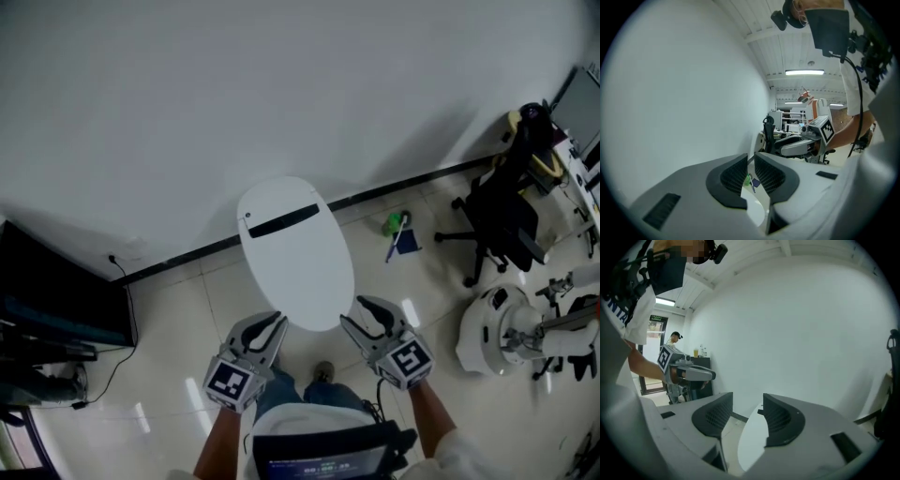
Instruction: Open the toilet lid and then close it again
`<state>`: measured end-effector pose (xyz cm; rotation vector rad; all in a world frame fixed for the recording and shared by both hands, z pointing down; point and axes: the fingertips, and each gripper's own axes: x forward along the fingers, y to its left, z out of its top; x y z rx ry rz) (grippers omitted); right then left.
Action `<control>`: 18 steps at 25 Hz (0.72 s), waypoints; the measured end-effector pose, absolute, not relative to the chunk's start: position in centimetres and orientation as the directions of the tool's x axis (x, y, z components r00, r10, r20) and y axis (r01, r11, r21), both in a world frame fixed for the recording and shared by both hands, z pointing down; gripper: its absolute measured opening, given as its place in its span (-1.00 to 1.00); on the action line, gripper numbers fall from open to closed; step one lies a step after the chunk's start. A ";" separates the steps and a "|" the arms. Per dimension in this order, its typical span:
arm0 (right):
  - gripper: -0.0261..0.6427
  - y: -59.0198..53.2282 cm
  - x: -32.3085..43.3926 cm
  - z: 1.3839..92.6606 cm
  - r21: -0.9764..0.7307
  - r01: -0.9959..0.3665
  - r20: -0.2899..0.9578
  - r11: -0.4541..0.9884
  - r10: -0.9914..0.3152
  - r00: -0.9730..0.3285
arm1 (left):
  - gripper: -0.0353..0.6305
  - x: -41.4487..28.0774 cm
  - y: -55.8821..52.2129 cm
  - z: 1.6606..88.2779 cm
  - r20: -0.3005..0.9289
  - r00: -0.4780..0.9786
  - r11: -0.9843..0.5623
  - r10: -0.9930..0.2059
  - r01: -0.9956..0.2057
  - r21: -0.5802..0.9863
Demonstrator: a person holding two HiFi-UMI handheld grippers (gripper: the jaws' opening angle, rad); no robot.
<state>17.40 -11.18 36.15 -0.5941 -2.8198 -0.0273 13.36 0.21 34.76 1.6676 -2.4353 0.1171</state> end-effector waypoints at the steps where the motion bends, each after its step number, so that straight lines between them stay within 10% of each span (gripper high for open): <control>1: -0.31 -11.3 17.5 36.1 -0.035 0.399 0.256 0.916 0.394 -0.883 | -0.77 13.4 0.3 34.6 0.197 -0.352 0.366 -0.915 -0.930 0.038; 18: -0.31 -13.6 19.2 36.8 -0.041 0.520 0.294 0.853 0.508 -0.810 | -0.79 14.7 1.4 32.0 0.180 -0.552 0.566 -0.814 -0.823 0.035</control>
